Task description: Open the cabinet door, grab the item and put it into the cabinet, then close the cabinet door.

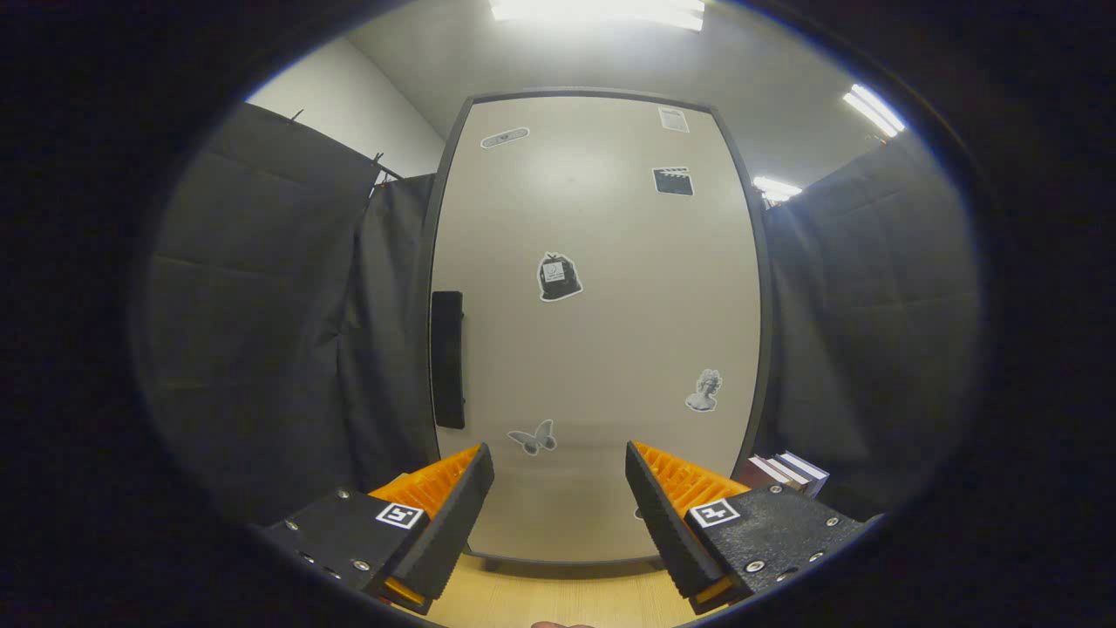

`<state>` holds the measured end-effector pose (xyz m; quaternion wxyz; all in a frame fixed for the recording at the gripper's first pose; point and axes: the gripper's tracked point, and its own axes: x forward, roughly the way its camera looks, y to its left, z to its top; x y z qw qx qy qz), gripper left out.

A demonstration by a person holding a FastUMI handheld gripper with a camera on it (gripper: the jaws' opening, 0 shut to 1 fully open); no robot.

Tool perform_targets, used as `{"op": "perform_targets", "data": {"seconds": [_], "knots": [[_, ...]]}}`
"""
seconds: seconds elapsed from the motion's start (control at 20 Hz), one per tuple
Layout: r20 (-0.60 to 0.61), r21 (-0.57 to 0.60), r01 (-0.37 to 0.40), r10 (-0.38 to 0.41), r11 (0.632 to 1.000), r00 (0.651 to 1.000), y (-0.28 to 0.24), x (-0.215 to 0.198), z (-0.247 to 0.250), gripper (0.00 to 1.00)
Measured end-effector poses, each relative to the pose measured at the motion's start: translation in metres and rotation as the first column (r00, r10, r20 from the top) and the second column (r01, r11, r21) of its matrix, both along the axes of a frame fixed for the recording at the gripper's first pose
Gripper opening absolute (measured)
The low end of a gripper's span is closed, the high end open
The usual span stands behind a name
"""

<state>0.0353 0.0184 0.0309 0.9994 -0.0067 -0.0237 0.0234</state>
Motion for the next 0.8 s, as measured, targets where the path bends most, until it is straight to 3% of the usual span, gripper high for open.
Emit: {"op": "perform_targets", "data": {"seconds": [0.6,0.8], "knots": [[0.02,0.007,-0.141,0.141,0.99,0.99,0.089,0.074,0.042,0.92],[-0.042,-0.009,-0.116,0.116,0.993,0.992,0.099,0.106,0.03,0.85]]}}
